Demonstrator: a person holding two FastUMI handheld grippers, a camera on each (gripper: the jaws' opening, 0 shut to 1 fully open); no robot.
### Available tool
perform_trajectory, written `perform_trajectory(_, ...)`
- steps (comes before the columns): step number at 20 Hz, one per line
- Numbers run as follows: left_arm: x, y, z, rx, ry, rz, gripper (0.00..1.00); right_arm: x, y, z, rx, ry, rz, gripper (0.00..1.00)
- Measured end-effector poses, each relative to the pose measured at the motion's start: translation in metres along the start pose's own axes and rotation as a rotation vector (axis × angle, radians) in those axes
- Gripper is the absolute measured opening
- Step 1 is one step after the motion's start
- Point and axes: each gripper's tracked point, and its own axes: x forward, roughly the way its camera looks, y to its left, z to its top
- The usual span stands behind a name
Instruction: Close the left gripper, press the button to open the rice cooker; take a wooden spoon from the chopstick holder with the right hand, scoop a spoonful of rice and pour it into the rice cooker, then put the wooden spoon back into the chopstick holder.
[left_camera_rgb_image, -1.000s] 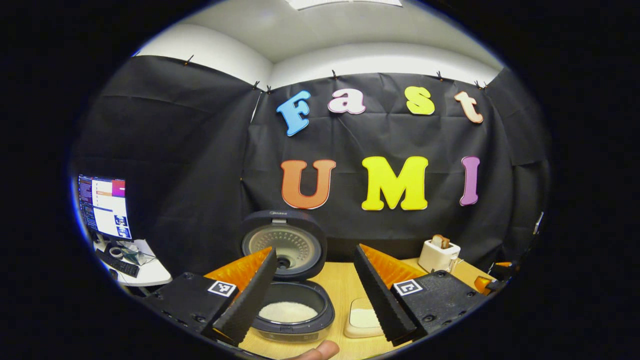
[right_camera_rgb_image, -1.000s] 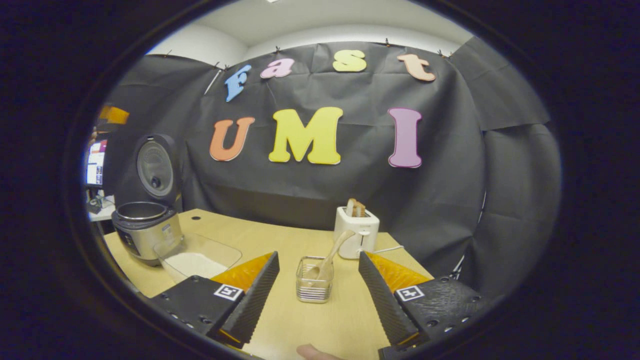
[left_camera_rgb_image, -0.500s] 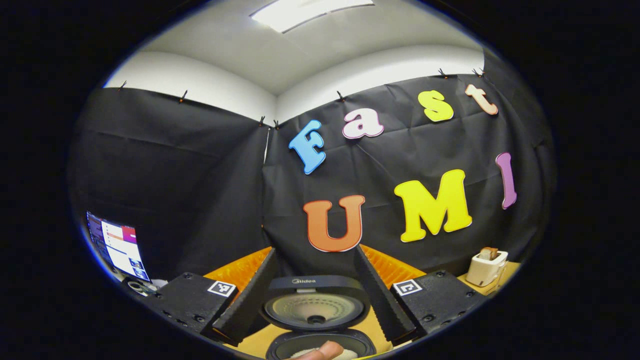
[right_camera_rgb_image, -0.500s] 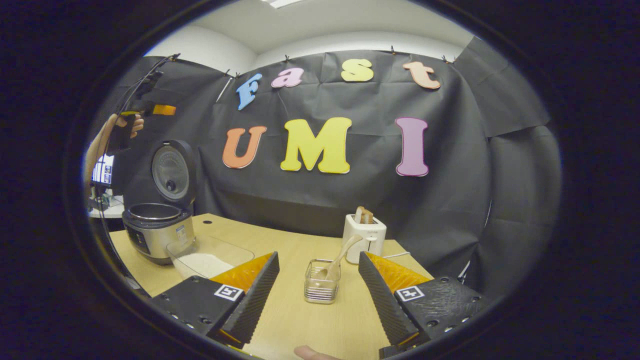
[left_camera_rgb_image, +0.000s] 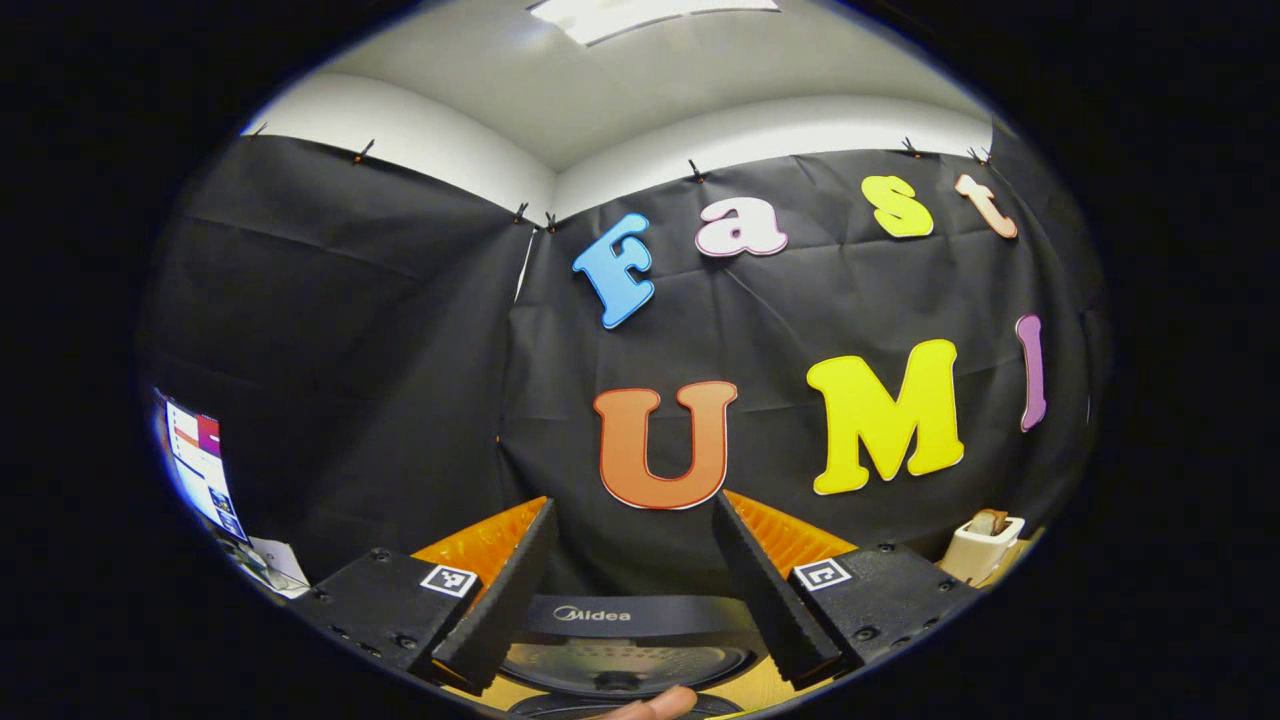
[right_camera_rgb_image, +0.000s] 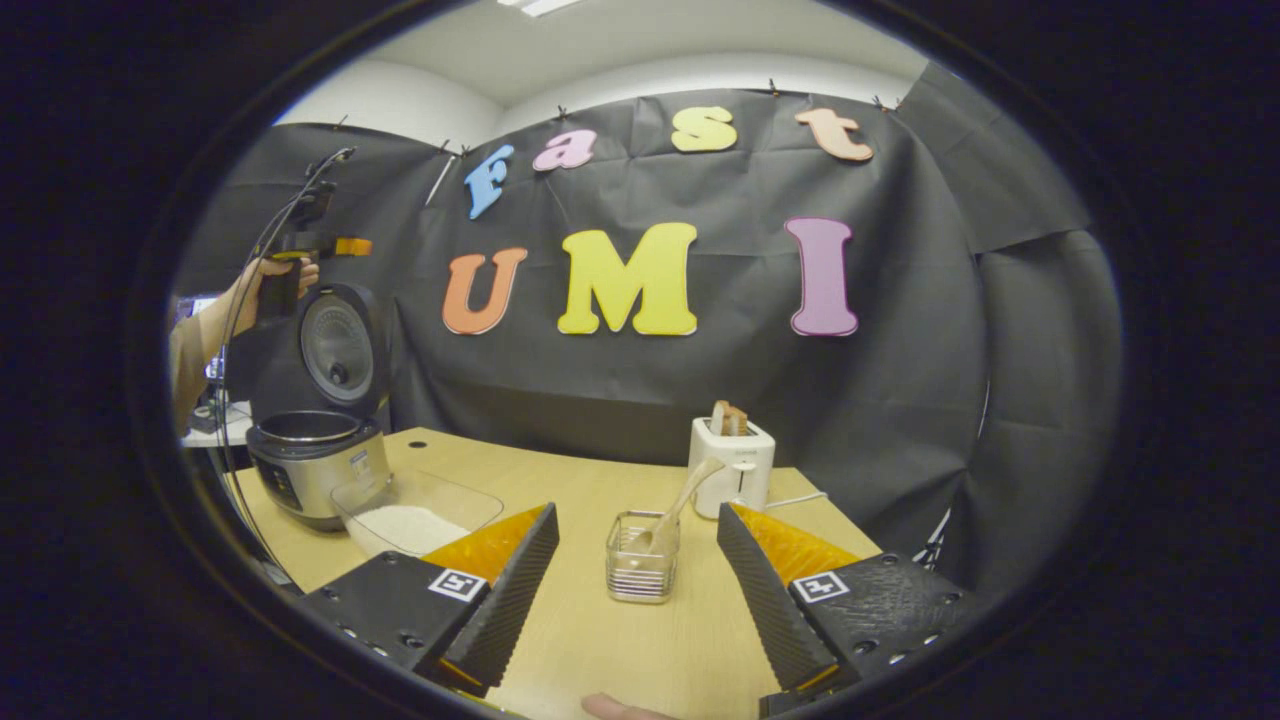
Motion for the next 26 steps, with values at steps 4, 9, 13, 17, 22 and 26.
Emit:
perform_trajectory(4, 0.024, 0.010, -0.026, -0.035, 0.079, 0.038, 0.99, 0.000, 0.000, -0.001, -0.002, 0.005, -0.001, 0.95)
perform_trajectory(9, 0.024, 0.013, -0.055, 0.050, 0.174, 0.038, 0.96, -0.006, 0.006, 0.003, -0.016, -0.011, 0.003, 0.95)
perform_trajectory(13, 0.008, 0.012, -0.054, 0.056, 0.164, 0.026, 0.92, -0.008, 0.018, 0.001, -0.039, -0.010, 0.016, 0.95)
perform_trajectory(17, -0.012, 0.009, -0.057, 0.062, 0.185, 0.013, 0.99, -0.006, 0.030, -0.006, -0.055, 0.008, 0.037, 0.96)
perform_trajectory(22, -0.047, 0.007, -0.067, 0.051, 0.263, 0.017, 0.99, -0.004, 0.033, -0.011, -0.062, 0.027, 0.041, 0.96)
perform_trajectory(26, -0.080, 0.005, -0.081, 0.041, 0.336, 0.016, 0.99, -0.003, 0.034, -0.013, -0.044, 0.039, 0.047, 0.94)
